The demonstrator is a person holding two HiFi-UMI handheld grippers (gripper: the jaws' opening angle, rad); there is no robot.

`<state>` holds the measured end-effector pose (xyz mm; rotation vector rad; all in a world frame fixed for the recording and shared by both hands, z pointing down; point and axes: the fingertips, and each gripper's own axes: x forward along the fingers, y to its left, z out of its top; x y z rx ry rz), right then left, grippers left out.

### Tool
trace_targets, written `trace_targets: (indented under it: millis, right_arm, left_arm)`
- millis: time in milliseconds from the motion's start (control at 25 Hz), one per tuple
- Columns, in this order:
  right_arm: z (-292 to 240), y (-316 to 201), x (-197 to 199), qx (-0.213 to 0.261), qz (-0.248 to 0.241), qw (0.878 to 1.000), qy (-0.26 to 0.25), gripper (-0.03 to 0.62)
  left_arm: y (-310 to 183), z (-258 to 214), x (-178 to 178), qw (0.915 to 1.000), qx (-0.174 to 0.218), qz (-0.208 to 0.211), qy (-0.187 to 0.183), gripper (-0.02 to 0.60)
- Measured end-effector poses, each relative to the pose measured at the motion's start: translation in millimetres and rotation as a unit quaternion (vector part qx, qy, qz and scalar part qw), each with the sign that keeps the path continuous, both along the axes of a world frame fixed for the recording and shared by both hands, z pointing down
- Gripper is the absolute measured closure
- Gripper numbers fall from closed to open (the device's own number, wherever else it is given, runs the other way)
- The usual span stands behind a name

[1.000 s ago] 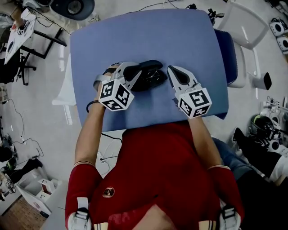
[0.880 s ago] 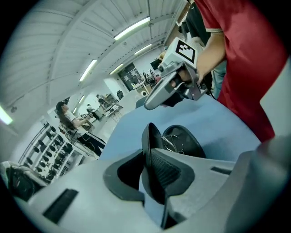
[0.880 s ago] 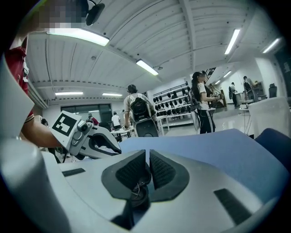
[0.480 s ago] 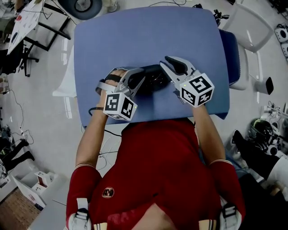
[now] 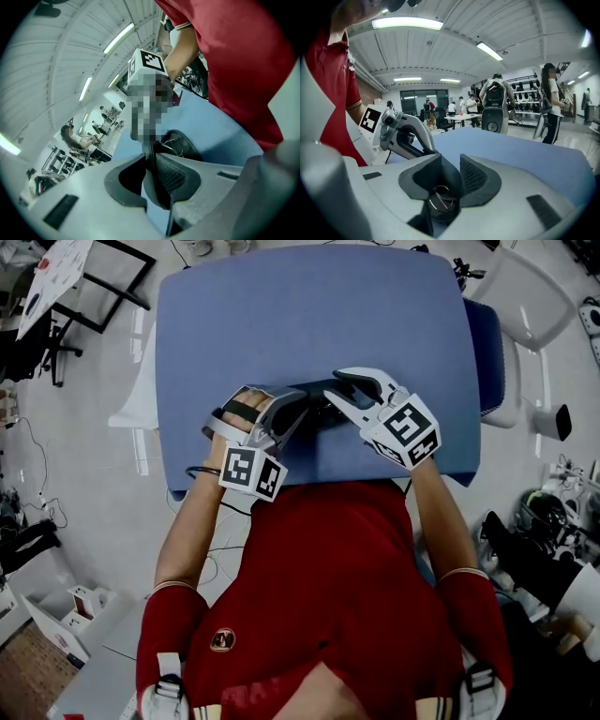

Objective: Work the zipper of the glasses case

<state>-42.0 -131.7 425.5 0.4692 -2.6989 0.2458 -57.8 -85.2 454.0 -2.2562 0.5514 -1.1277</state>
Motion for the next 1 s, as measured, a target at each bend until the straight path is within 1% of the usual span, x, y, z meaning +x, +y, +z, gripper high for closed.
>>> trace_targets:
  millis: [240, 360, 400, 480, 560, 600, 640, 680, 760, 840, 920, 1000]
  right_arm:
    - [10, 22, 1, 0.003, -0.02, 0.999, 0.025, 0.482]
    - [13, 30, 3, 0.01, -0.03, 0.999, 0.035, 0.48]
    - [15, 33, 3, 0.012, -0.034, 0.999, 0.039, 0.48]
    - [17, 38, 2, 0.013, -0.041, 0.998, 0.044, 0.48]
    - [19, 43, 3, 0.013, -0.049, 0.998, 0.047, 0.48]
    - [20, 45, 4, 0.013, -0.054, 0.997, 0.048, 0.48]
    - [21, 47, 6, 0.012, -0.059, 0.997, 0.049, 0.48]
    - [22, 50, 8, 0.011, -0.064, 0.997, 0.05, 0.48]
    - [24, 54, 11, 0.009, -0.072, 0.996, 0.052, 0.48]
    - [28, 58, 11, 0.008, -0.08, 0.995, 0.056, 0.48]
    - [31, 61, 11, 0.009, -0.089, 0.994, 0.06, 0.482]
    - [32, 63, 12, 0.009, -0.097, 0.993, 0.061, 0.482]
  left_arm:
    - [23, 3, 4, 0.9991, -0.031, 0.018, 0.022, 0.523]
    - [36, 3, 12, 0.996, -0.064, 0.034, 0.053, 0.523]
    - [40, 1, 14, 0.9935, -0.079, 0.039, 0.072, 0.523]
    - [44, -11, 16, 0.9855, -0.099, 0.041, 0.132, 0.523]
    - [36, -27, 12, 0.9754, -0.106, 0.024, 0.191, 0.522]
    - [30, -32, 10, 0.9721, -0.112, 0.011, 0.206, 0.517]
    - [25, -32, 7, 0.9709, -0.123, 0.0, 0.206, 0.514]
    - [21, -28, 6, 0.9711, -0.141, -0.007, 0.192, 0.503]
    - [18, -10, 5, 0.9716, -0.187, -0.008, 0.145, 0.477]
    - [21, 6, 5, 0.9684, -0.225, 0.0, 0.108, 0.46]
    - [23, 12, 9, 0.964, -0.247, 0.005, 0.098, 0.459]
    - [24, 14, 14, 0.961, -0.259, 0.006, 0.096, 0.457]
